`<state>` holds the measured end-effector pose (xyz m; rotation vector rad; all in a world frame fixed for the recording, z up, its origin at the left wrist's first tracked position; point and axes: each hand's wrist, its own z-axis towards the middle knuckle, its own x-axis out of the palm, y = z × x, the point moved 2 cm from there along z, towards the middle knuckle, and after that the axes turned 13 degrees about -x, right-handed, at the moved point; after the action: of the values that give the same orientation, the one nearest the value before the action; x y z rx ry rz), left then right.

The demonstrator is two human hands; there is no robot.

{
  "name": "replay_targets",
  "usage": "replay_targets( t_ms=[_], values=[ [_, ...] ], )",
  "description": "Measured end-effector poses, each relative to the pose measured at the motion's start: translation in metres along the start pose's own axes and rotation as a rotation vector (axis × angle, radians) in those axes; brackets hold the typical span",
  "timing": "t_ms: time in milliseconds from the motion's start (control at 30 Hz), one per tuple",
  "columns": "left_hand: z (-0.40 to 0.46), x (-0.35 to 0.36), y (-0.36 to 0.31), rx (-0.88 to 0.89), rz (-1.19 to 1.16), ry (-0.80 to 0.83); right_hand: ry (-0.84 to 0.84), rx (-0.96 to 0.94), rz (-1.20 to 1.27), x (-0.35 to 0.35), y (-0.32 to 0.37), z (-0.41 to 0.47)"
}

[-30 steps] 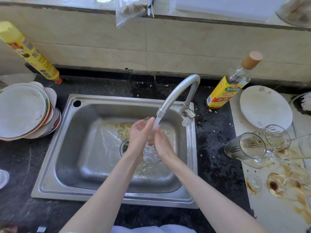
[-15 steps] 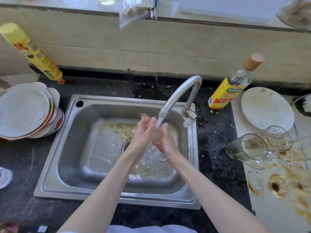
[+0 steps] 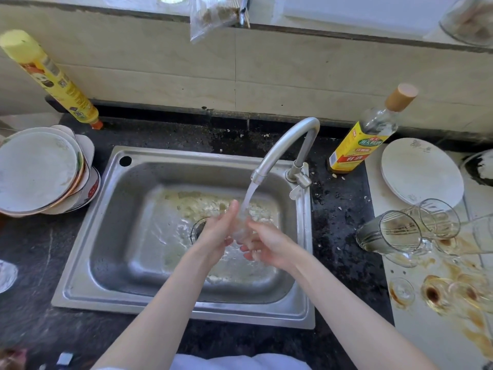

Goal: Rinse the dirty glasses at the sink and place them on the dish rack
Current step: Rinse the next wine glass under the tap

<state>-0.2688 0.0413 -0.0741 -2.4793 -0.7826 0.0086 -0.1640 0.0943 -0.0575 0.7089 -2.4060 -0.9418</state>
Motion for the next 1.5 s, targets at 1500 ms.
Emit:
replay_targets(
  t_ms=[1500],
  values=[
    [-0.046,0.003,-0.032,0.481,1.194,0.193,0.036,-0.286,-0.287,-0.019,0.009,0.007]
  ],
)
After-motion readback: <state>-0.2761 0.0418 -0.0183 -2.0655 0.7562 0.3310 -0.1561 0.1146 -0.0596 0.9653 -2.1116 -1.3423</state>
